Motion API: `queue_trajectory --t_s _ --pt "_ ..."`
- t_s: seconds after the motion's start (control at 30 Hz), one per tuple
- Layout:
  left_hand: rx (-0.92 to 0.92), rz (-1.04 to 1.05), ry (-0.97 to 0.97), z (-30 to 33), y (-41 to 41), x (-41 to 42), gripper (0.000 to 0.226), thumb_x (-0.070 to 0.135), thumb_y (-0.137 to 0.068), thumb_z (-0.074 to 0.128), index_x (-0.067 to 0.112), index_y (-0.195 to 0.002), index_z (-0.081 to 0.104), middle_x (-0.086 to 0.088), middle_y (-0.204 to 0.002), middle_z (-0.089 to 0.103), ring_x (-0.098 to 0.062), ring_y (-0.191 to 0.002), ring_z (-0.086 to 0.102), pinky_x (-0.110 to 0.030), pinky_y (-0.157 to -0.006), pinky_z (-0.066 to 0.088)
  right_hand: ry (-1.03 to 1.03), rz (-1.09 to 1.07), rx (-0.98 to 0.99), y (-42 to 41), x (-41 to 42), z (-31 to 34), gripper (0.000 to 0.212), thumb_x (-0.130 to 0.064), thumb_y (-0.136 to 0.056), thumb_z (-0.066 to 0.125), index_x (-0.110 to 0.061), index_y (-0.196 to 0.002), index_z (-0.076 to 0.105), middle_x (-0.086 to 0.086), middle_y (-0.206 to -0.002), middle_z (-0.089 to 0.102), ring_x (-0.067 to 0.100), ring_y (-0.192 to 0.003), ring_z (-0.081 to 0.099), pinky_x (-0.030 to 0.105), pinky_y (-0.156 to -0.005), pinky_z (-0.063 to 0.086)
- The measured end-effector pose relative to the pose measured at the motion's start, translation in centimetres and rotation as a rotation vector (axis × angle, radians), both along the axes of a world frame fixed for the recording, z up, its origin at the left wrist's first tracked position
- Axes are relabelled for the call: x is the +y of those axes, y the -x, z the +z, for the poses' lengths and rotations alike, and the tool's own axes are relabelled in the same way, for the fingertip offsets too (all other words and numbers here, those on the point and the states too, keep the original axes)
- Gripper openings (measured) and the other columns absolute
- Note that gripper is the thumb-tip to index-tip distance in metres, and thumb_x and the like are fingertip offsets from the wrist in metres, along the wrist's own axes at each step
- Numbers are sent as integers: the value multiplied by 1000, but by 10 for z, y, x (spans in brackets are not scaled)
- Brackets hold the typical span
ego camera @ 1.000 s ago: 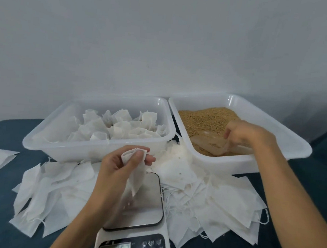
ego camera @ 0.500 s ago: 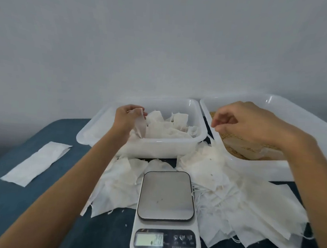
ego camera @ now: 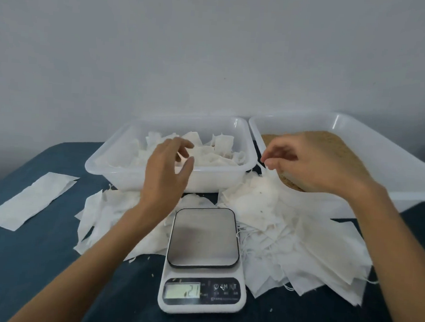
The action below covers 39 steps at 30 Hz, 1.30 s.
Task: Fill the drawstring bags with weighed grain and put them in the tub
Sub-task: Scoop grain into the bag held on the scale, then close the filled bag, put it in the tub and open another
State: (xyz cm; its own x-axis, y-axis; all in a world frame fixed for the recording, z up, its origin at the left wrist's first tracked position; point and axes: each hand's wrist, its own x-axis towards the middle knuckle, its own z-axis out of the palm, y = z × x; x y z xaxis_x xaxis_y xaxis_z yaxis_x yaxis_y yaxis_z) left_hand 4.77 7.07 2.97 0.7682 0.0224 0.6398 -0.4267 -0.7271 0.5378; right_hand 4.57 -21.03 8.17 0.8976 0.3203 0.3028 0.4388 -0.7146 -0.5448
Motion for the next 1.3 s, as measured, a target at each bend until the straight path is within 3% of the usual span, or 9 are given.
queue_trajectory --t_s 0.1,0.2,0.33,0.53,0.7,0.83,0.97,1.2,1.3 --pt "104 -233 -42 -18 38 -32 8 5 -95 71 13 -96 71 4 -83 64 -10 -78 55 -24 -73 45 -172 -2 26 9 -3 -29 8 -20 -94 71 -28 -93 73 -12 -79 74 4 -69 69 19 -66 52" --pt "166 -321 -43 -41 56 -67 9 5 -95 69 13 -96 74 6 -86 64 -9 -80 53 -25 -76 44 -297 -12 17 12 -2 -48 7 -20 -95 69 -26 -97 73 -8 -80 75 11 -75 71 31 -72 58" --pt "198 -272 -7 -56 45 -86 12 6 -99 64 12 -103 73 2 -90 64 -17 -86 56 -31 -81 46 -362 14 -47 15 3 -54 10 -21 -96 68 -30 -97 72 -11 -80 74 9 -74 69 26 -73 57" --pt "210 -211 -29 -66 31 -81 10 16 -95 73 18 -104 73 9 -92 62 -12 -89 52 -30 -81 41 -313 6 -56 16 6 -58 9 -21 -96 68 -27 -100 72 -14 -79 72 12 -75 68 31 -75 54" --pt "288 -255 -288 -67 33 -89 53 52 -81 83 23 -124 70 8 -109 60 -15 -106 52 -36 -94 41 -351 7 -45 16 4 -58 10 -19 -96 67 -26 -100 72 -11 -80 73 5 -75 68 14 -72 51" --pt "307 -265 -355 -67 30 -89 36 42 -89 78 23 -119 74 5 -108 61 -19 -106 54 -40 -95 41 -352 -6 -43 15 5 -59 10 -18 -96 67 -26 -100 72 -12 -81 73 4 -74 68 19 -72 53" --pt "312 -299 -150 -68 24 -86 13 23 -97 74 15 -104 82 3 -96 66 -17 -90 55 -34 -84 44 -354 -9 -44 16 6 -59 11 -18 -96 67 -27 -98 72 -12 -81 73 6 -75 68 22 -74 54" --pt "382 -350 98 -64 24 -80 11 12 -98 71 10 -90 80 9 -81 63 -1 -71 54 -12 -69 38 -374 -7 -23 17 6 -57 12 -16 -96 67 -26 -99 72 -10 -82 73 7 -76 68 18 -74 53" --pt "443 -343 206 -65 23 -78 12 12 -93 77 15 -82 77 17 -69 59 1 -63 53 -12 -64 39 -376 -8 -20 18 7 -57 12 -14 -96 67 -25 -99 73 -9 -81 73 6 -76 68 16 -74 52"
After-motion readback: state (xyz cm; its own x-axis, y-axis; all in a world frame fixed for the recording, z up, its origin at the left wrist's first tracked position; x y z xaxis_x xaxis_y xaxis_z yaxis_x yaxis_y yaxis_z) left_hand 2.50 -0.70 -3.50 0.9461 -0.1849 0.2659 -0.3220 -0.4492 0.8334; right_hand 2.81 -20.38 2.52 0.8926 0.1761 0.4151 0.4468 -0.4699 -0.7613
